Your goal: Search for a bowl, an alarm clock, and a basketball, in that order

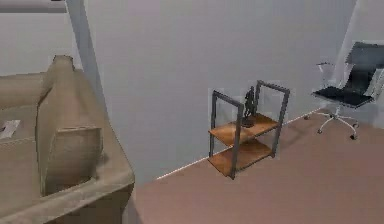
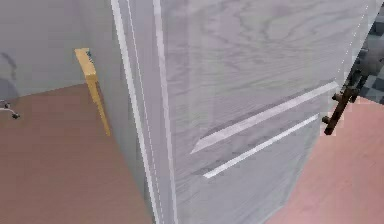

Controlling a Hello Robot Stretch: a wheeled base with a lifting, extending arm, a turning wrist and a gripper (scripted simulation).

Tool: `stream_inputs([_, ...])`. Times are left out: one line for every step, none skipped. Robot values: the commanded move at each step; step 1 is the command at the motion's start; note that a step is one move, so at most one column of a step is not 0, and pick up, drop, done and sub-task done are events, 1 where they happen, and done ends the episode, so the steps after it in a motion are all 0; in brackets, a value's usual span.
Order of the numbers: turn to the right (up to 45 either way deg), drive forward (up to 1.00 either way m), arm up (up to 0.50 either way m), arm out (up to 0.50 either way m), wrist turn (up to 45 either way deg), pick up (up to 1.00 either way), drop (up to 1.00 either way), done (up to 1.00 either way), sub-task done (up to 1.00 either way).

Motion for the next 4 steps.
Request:
stream_inputs([-15.0, 0.00, 0.00, 0.00, 0.0, 0.00, 0.00, 0.00, 0.00])
stream_inputs([0.0, 0.35, 0.00, 0.00, 0.0, 0.00, 0.00, 0.00, 0.00])
stream_inputs([45.0, 0.00, 0.00, 0.00, 0.0, 0.00, 0.00, 0.00, 0.00])
stream_inputs([33.0, 0.00, 0.00, 0.00, 0.0, 0.00, 0.00, 0.00, 0.00])
